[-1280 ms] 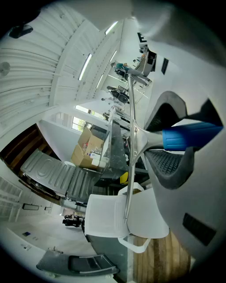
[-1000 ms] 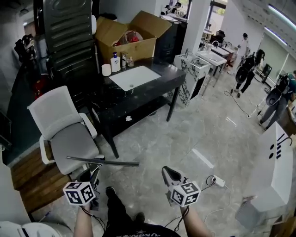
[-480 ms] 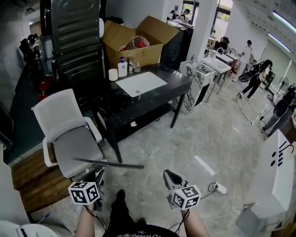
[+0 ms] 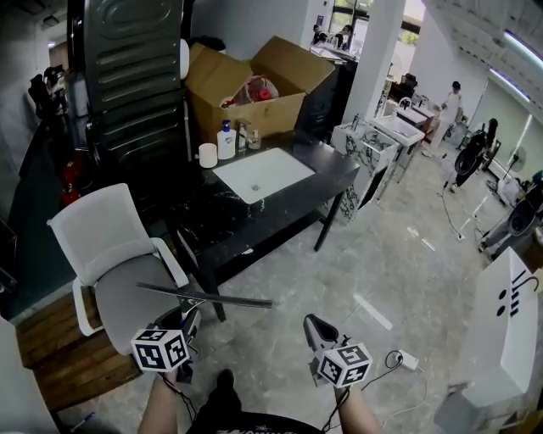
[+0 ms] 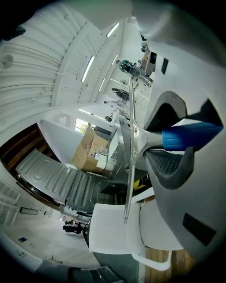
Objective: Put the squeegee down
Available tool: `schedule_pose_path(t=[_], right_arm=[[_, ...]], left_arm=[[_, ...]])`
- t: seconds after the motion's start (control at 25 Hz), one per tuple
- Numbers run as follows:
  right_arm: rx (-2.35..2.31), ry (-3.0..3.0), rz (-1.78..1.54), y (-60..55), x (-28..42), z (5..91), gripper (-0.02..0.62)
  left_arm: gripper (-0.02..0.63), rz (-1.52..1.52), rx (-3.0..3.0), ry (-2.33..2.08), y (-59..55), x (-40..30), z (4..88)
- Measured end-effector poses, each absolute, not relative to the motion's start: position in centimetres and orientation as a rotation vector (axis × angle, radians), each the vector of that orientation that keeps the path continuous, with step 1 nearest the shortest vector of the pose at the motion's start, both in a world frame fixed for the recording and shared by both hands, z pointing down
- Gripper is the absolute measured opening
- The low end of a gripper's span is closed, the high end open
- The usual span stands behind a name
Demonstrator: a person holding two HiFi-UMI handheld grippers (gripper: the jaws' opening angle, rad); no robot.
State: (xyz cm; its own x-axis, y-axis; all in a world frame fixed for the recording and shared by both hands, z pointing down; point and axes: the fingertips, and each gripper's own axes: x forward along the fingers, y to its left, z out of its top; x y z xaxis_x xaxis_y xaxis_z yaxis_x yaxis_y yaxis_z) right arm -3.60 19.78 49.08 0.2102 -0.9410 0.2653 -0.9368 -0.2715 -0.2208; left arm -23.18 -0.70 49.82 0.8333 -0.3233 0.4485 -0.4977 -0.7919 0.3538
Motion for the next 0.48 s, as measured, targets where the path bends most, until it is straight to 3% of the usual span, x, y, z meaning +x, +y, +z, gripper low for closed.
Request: schedule_pose_path(t=[0.48], right_arm=[[-2.519,1.768,-0.522,5.1,1.8,47.9,0.052]], left_arm=[[0.152,0.516,2.580,-0.506,-16.5,-15.5,49.2]])
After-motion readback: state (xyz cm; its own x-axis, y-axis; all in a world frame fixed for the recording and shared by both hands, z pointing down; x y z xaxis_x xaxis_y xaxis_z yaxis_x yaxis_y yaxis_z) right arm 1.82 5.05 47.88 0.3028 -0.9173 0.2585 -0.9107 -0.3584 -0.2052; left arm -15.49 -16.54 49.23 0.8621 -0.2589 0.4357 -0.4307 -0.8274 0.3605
